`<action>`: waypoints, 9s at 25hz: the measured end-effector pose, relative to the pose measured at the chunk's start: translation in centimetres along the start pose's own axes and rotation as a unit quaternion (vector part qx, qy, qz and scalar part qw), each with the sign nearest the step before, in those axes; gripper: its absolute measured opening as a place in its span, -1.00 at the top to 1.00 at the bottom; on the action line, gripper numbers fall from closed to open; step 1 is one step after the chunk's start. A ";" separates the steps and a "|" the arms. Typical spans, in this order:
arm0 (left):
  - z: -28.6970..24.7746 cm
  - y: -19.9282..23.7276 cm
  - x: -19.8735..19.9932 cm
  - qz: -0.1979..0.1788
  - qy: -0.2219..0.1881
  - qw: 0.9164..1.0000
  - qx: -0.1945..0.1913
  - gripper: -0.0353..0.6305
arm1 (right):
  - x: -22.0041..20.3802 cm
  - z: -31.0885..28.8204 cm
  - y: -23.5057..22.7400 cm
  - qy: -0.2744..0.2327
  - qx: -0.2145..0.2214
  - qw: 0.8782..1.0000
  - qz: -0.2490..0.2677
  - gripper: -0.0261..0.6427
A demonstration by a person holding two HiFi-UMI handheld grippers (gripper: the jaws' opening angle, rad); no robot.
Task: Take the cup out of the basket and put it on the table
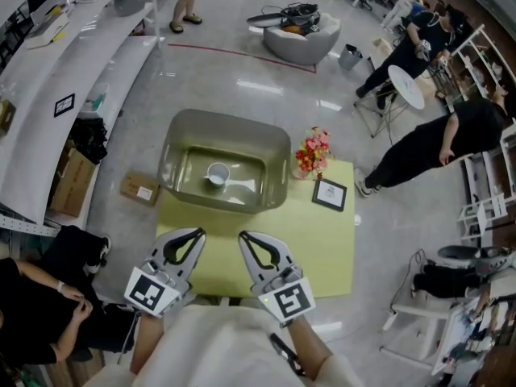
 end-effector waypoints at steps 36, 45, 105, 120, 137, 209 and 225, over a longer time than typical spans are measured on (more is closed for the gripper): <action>-7.7 8.3 -1.3 -0.008 0.084 0.990 0.117 0.82 | -6.2 -14.7 -11.3 0.177 0.166 0.952 0.184 0.88; -8.5 10.0 -1.8 -0.010 0.092 0.989 0.117 0.82 | -11.7 -19.3 -10.5 0.247 0.228 0.912 0.236 0.62; -10.2 11.6 -3.8 -0.018 0.135 0.985 0.108 0.82 | -22.9 -24.7 -8.8 0.415 0.328 0.795 0.296 -0.17; -9.8 9.5 -3.0 -0.023 0.127 0.987 0.094 0.82 | -15.1 -20.5 -9.3 0.388 0.297 0.819 0.302 -0.16; -9.6 5.3 -2.1 -0.050 0.124 0.990 0.051 0.82 | -9.9 -14.4 -9.8 0.371 0.241 0.841 0.310 -0.14; -18.2 -13.5 -12.5 -0.066 0.163 0.962 -0.211 0.82 | -25.9 8.8 -9.4 0.448 0.065 0.887 0.089 -0.13; -19.0 -15.0 -15.7 -0.054 0.203 0.950 -0.232 0.82 | -33.1 9.5 -8.5 0.478 0.059 0.873 0.072 -0.13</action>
Point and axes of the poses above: the fingertips, and each gripper's own axes: z backward along the fingers, y to its left, x out of its top, the point moved 1 cm from there along z, backward along the fingers, and after that the axes turned 8 degrees about y, right-handed, at the moved point
